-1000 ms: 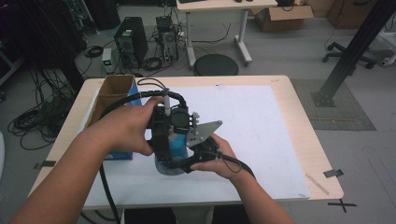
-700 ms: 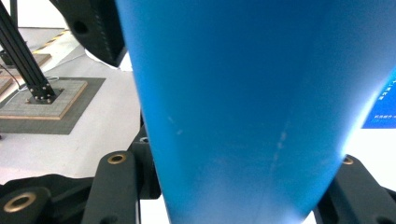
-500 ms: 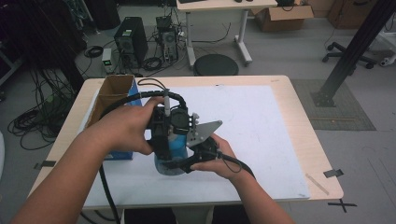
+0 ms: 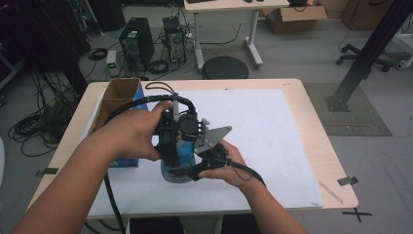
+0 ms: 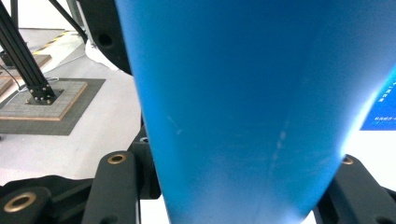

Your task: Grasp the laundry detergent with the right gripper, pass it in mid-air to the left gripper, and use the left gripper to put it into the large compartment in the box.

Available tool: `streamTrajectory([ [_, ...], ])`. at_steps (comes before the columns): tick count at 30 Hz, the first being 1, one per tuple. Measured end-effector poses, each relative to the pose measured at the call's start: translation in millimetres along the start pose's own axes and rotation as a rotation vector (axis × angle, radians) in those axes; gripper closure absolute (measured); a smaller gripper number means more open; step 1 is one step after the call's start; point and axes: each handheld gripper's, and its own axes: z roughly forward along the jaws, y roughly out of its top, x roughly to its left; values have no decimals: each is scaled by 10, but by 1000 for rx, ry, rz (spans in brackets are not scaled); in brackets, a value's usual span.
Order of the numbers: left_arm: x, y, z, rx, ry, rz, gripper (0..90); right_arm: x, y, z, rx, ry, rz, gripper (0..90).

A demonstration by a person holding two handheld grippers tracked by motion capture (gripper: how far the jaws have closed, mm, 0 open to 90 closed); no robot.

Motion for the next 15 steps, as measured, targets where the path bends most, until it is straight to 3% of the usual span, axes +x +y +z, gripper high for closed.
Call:
streamTrajectory([
  [6,-13,20,-9,21,0,-3,381,6,4,-4,0,0,-6,457],
  [15,-26,33,-39,11,-4,-9,385,18,-1,-27,-17,13,-4,455],
])
